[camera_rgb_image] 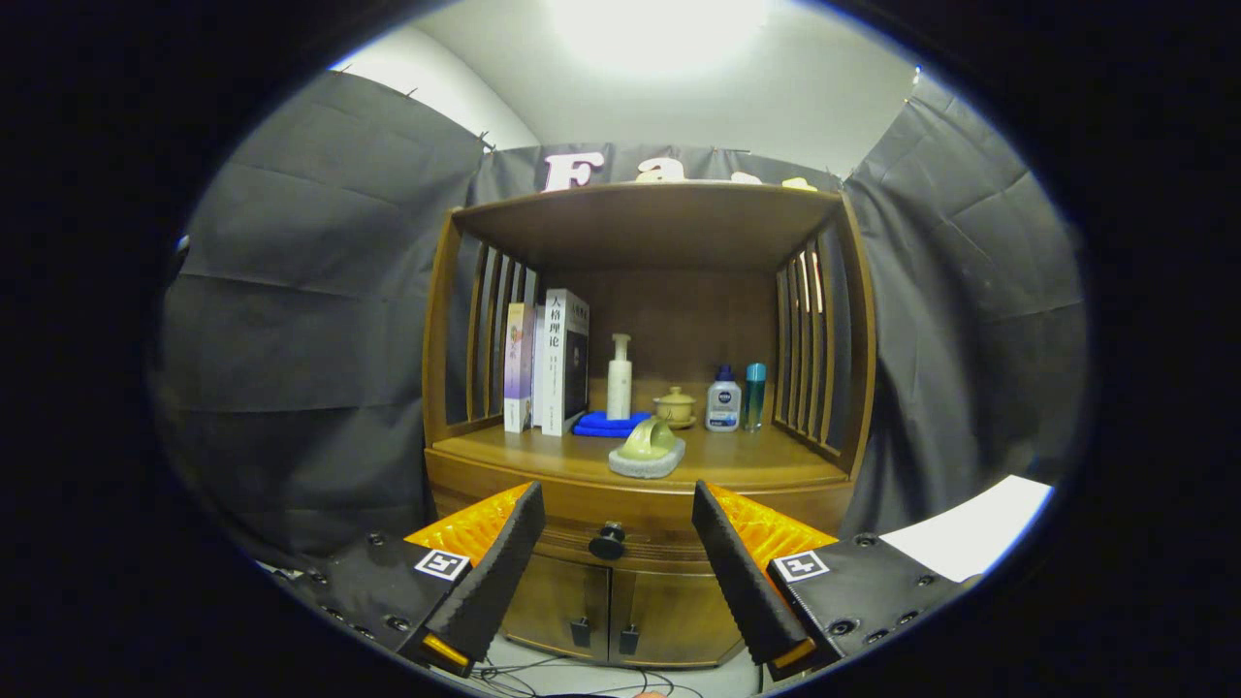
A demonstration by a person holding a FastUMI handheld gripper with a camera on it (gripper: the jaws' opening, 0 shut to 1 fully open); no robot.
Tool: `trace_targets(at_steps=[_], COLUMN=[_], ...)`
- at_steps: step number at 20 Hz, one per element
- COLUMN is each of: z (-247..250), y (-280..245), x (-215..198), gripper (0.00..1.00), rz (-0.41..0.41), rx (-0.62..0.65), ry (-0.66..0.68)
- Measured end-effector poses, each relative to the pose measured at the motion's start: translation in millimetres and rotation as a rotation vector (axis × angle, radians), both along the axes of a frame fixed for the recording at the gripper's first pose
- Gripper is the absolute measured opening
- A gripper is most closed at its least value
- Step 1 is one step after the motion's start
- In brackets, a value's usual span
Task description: Pull open the drawer, take out the items inside it, and place them on the countertop above the cabinet.
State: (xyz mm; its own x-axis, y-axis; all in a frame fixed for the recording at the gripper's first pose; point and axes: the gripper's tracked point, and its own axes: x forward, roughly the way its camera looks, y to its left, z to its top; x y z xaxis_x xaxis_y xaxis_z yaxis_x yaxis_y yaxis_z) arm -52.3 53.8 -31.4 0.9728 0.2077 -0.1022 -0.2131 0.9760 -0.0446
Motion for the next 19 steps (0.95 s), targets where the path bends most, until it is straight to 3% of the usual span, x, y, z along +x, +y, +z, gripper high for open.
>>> trace_targets(at_steps=[19], z=[-3], y=[0], x=[-2], gripper=[0.98], rz=[-0.001], rx=[-0.003], ry=[0.007])
